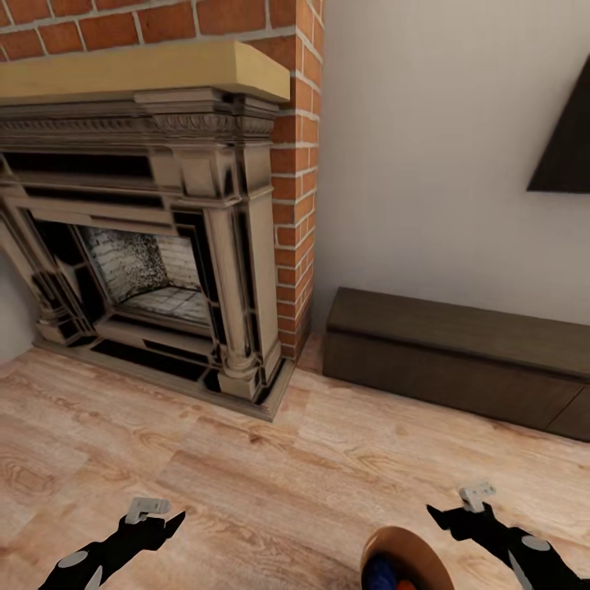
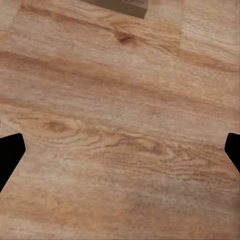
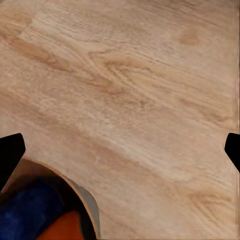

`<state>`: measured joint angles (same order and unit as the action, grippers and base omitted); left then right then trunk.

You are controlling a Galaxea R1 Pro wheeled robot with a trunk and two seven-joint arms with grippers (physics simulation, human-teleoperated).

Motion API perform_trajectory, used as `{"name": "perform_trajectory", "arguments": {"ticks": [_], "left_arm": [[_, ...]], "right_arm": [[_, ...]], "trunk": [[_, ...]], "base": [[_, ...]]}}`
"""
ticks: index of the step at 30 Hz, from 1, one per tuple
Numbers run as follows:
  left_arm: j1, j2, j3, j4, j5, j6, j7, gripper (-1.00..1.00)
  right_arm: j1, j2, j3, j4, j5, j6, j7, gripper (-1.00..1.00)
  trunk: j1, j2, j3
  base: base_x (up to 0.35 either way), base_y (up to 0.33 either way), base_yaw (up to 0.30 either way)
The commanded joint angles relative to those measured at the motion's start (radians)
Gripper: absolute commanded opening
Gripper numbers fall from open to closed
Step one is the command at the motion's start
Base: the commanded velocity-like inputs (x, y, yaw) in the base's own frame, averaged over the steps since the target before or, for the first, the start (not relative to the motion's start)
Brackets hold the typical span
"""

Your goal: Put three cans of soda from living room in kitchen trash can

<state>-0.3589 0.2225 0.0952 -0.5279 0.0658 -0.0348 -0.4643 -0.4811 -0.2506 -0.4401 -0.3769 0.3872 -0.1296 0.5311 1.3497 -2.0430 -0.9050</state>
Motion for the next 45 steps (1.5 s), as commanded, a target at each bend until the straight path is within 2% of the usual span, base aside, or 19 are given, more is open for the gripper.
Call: {"name": "perform_trajectory", "arguments": {"ticks": [1, 2, 5, 6, 9, 13, 18, 21, 22, 25, 26, 29, 33, 36, 39, 45], "left_arm": [[0.0, 0.0, 0.0, 0.0, 0.0, 0.0, 0.0, 1.0], [0.0, 0.0, 0.0, 0.0, 0.0, -0.001, 0.001, 1.0], [0.0, 0.0, 0.0, 0.003, 0.0, -0.001, 0.001, 1.0], [0.0, 0.0, 0.0, 0.012, 0.0, -0.003, 0.001, 1.0], [0.0, 0.0, 0.0, 0.045, 0.001, -0.028, 0.001, 1.0], [0.0, 0.0, -0.001, 0.09, -0.003, -0.071, 0.021, 1.0], [0.0, 0.0, -0.002, 0.187, -0.016, -0.184, 0.079, 1.0], [0.001, 0.0, -0.003, 0.257, -0.02, -0.298, 0.13, 1.0], [0.003, 0.0, -0.003, 0.326, -0.021, -0.376, 0.158, 1.0], [0.013, 0.0, -0.003, 0.386, -0.02, -0.451, 0.168, 1.0], [0.025, 0.0, -0.003, 0.421, -0.02, -0.502, 0.174, 1.0], [0.048, 0.0, -0.003, 0.453, -0.02, -0.559, 0.185, 1.0], [0.104, -0.002, -0.003, 0.478, -0.02, -0.626, 0.211, 1.0], [0.13, -0.008, -0.003, 0.485, -0.021, -0.643, 0.226, 1.0], [0.164, -0.031, -0.009, 0.496, -0.026, -0.655, 0.266, 1.0], [0.234, -0.049, -0.022, 0.504, -0.082, -0.662, 0.323, 1.0]], "right_arm": [[0.012, 0.0, -0.012, -0.006, -0.001, -0.017, 0.004, 1.0], [0.034, 0.0, -0.031, -0.014, -0.001, -0.054, 0.009, 1.0], [0.07, 0.0, -0.048, -0.02, -0.001, -0.124, 0.013, 1.0], [0.095, 0.001, -0.056, -0.02, -0.001, -0.173, 0.014, 1.0], [0.135, 0.002, -0.064, -0.019, -0.001, -0.247, 0.016, 1.0], [0.174, 0.004, -0.069, -0.007, -0.005, -0.309, 0.015, 1.0], [0.206, 0.007, -0.07, 0.078, -0.048, -0.429, 0.006, 1.0], [0.216, 0.005, -0.071, 0.163, -0.06, -0.504, 0.003, 1.0], [0.226, 0.007, -0.071, 0.207, -0.063, -0.528, 0.002, 1.0], [0.238, 0.008, -0.071, 0.224, -0.064, -0.54, 0.001, 1.0], [0.247, 0.009, -0.071, 0.231, -0.064, -0.544, 0.0, 1.0], [0.258, 0.01, -0.071, 0.249, -0.065, -0.549, -0.005, 1.0], [0.27, 0.011, -0.069, 0.319, -0.06, -0.557, -0.059, 1.0], [0.277, 0.011, -0.067, 0.35, -0.058, -0.566, -0.083, 1.0], [0.286, 0.016, -0.067, 0.372, -0.056, -0.574, -0.099, 1.0], [0.306, 0.025, -0.066, 0.388, -0.055, -0.58, -0.107, 1.0]], "trunk": [[-0.004, 0.007, 0.003], [-0.008, 0.014, 0.006], [-0.019, 0.035, 0.016], [-0.023, 0.042, 0.019], [-0.035, 0.063, 0.028], [-0.05, 0.091, 0.041], [-0.069, 0.126, 0.057], [-0.081, 0.147, 0.066], [-0.084, 0.154, 0.069], [-0.096, 0.175, 0.079], [-0.1, 0.182, 0.082], [-0.111, 0.203, 0.091], [-0.127, 0.231, 0.104], [-0.138, 0.252, 0.113], [-0.15, 0.273, 0.122], [-0.173, 0.315, 0.141]], "base": [[0.0, 0.0, 0.0], [0.0, 0.0, 0.0], [0.0, 0.0, 0.0], [0.0, 0.0, 0.0], [0.0, 0.0, 0.0], [0.0, 0.0, 0.0], [0.0, 0.0, 0.0], [0.0, 0.0, 0.0], [0.0, 0.0, 0.0], [0.0, 0.0, 0.0], [0.0, 0.0, 0.0], [0.0, 0.0, 0.0], [0.0, 0.0, 0.0], [0.0, 0.0, 0.0], [0.0, 0.0, 0.0], [0.0, 0.0, 0.0]]}}
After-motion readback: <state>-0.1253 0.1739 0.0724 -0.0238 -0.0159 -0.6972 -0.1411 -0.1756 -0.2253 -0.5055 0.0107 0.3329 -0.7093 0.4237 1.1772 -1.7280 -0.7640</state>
